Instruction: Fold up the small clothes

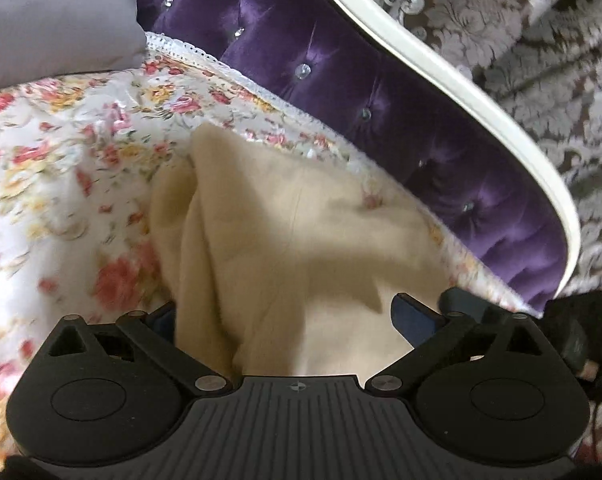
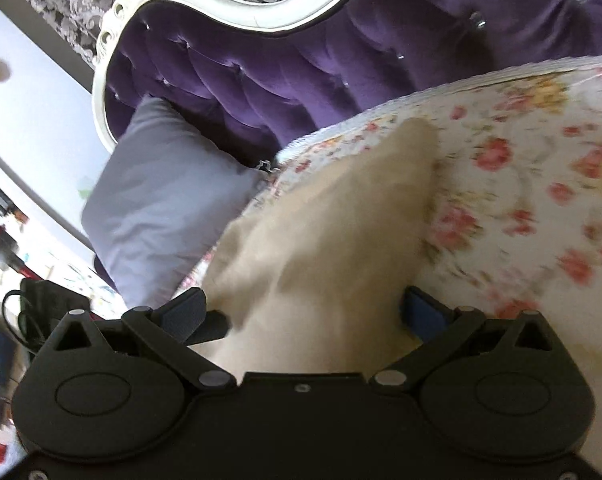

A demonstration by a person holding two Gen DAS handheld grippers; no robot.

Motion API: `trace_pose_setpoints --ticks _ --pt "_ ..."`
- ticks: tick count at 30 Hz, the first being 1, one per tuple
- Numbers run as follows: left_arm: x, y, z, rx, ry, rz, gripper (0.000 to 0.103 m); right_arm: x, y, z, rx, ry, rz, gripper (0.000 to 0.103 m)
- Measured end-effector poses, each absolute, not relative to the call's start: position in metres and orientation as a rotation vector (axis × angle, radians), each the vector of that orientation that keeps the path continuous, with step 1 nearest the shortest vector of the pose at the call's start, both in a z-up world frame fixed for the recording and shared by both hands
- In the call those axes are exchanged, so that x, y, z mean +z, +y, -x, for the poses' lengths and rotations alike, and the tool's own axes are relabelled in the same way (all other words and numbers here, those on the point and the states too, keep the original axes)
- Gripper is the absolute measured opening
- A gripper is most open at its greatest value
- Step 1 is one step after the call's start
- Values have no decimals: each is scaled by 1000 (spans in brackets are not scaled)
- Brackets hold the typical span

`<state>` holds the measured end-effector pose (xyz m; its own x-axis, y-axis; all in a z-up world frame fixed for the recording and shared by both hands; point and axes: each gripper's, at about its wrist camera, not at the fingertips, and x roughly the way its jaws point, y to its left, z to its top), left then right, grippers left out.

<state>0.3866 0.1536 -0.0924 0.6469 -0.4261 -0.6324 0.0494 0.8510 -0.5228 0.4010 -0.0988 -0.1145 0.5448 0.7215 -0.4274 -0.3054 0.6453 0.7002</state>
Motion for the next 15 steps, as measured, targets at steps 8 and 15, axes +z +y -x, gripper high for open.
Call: trace_pose_setpoints --ticks 8,15 --pt "-71 143 -364 -241 793 462 29 -91 -86 -385 615 773 -487 43" --pt "-34 95 -303 -333 760 412 29 -44 -113 -314 607 716 -427 43"
